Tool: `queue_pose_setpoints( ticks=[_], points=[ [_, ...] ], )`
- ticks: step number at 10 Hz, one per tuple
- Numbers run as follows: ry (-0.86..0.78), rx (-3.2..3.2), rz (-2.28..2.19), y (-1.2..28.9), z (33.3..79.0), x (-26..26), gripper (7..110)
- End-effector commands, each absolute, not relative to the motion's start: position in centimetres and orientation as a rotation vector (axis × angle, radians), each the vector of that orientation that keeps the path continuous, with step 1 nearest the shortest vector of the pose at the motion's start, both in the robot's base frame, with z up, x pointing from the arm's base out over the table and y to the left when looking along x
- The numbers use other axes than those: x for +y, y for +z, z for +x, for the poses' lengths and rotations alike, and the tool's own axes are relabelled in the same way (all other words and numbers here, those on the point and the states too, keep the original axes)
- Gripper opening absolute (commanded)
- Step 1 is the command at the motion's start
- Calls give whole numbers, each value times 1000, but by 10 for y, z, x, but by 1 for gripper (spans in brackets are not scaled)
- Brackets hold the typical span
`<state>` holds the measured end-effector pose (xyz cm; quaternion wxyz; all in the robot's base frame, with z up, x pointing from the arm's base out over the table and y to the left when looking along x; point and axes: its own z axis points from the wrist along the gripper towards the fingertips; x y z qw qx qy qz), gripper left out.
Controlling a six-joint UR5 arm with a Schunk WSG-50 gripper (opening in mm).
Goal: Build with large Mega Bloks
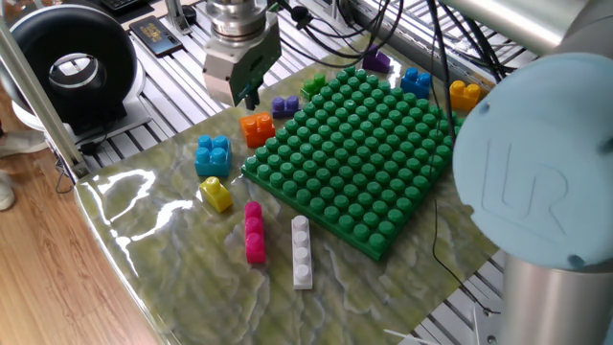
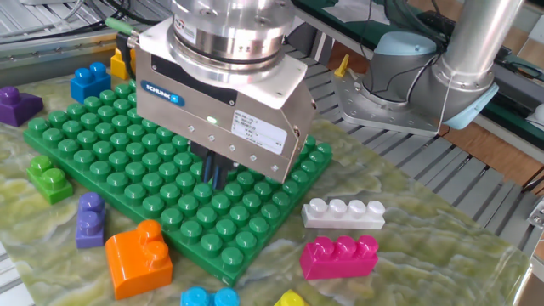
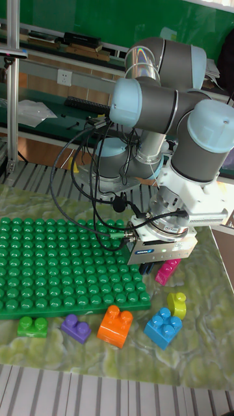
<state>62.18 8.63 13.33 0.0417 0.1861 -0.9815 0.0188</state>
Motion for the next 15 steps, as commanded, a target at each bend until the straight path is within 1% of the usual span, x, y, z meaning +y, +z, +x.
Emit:
queue_pose_setpoints(
  ticks=[1,3,4,5,6,7,9,10,11,12,15],
  points=[
    [45,-2985,653,134,622,88,7],
    [-49,-2998,740,129,632,104,7],
    [-72,-2989,782,116,648,110,7],
    [-82,-3060,847,103,687,123,44],
    [-92,-3049,872,92,700,135,44],
    [-87,-3022,870,84,701,142,44],
    [-78,-3018,854,80,708,160,44],
    [-81,-3005,858,69,712,171,66],
    [-68,-2997,873,55,714,176,66],
    [-51,-2988,881,48,712,174,66],
    [-67,-2954,910,47,694,178,66]
  ],
)
